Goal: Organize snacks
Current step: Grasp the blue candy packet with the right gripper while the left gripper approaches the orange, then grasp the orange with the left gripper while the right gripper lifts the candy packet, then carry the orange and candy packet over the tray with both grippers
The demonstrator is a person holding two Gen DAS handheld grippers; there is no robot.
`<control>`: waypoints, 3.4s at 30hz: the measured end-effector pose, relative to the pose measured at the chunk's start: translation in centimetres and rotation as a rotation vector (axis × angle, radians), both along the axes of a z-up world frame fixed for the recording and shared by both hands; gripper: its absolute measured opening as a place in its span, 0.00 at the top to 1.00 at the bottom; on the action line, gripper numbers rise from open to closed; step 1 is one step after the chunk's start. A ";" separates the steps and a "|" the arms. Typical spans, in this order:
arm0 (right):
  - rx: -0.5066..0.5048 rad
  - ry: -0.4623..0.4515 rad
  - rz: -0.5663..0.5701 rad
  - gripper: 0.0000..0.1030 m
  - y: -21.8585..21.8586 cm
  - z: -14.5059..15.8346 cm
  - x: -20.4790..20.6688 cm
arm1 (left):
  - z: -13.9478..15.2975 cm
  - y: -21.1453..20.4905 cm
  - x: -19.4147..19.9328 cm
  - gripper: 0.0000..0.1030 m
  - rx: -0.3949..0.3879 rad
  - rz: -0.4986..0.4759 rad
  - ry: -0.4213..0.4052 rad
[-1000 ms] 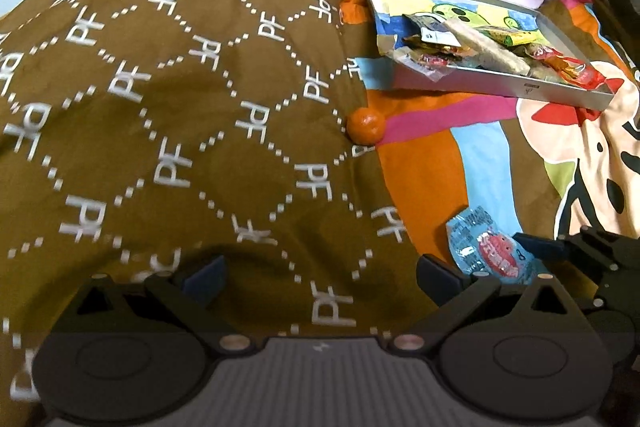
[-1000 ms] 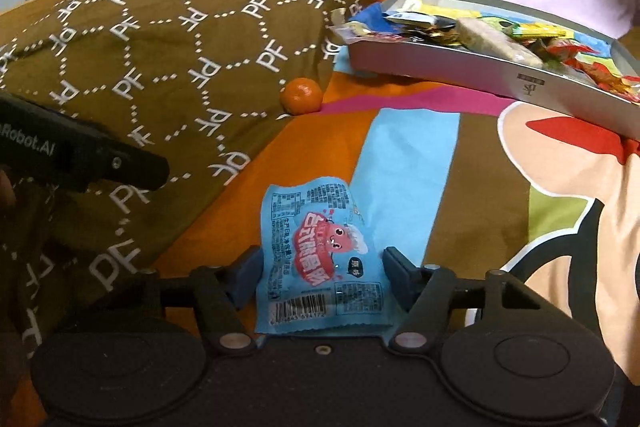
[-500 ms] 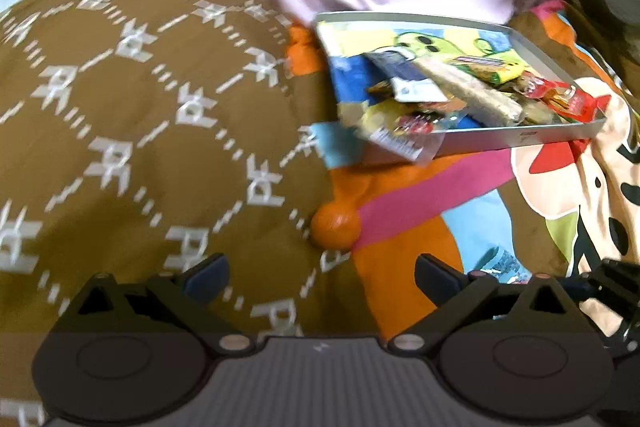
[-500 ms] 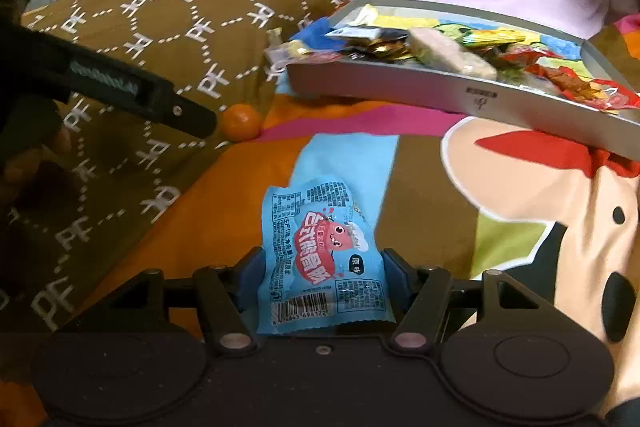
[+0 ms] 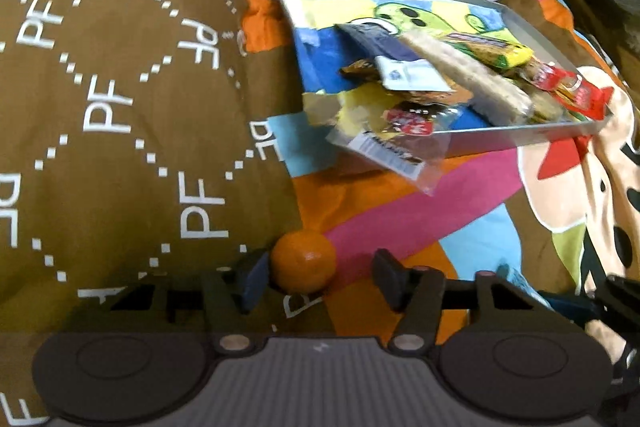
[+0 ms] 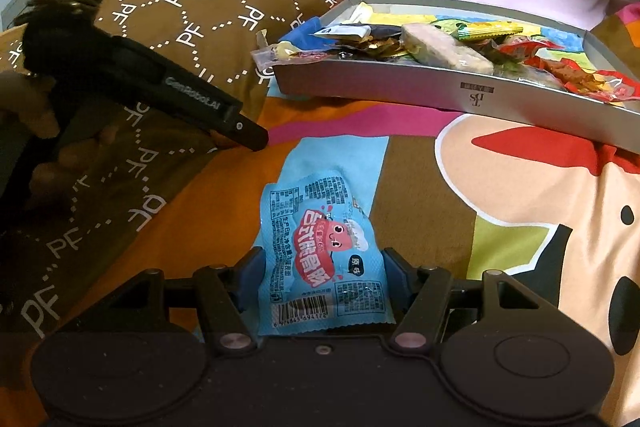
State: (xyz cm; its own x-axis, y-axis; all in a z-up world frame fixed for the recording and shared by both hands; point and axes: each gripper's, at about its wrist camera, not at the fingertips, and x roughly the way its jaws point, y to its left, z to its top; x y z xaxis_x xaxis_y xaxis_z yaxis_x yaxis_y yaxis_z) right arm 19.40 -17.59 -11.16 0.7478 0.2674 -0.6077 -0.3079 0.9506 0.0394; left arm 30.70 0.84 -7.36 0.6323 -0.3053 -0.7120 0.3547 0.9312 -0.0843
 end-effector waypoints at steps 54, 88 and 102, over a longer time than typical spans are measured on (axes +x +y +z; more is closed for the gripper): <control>-0.155 -0.137 -0.007 0.39 -0.5 3.6 -8.4 | 2.7 -1.8 -15.9 0.64 -0.133 0.141 -0.086; -0.122 -0.293 -0.254 0.39 -11.7 10.7 13.9 | 9.2 -11.8 5.0 0.64 -0.200 0.096 -0.227; -0.032 -0.178 -0.314 0.36 -14.0 9.1 17.0 | 7.2 -14.2 8.1 0.63 -0.161 0.094 -0.165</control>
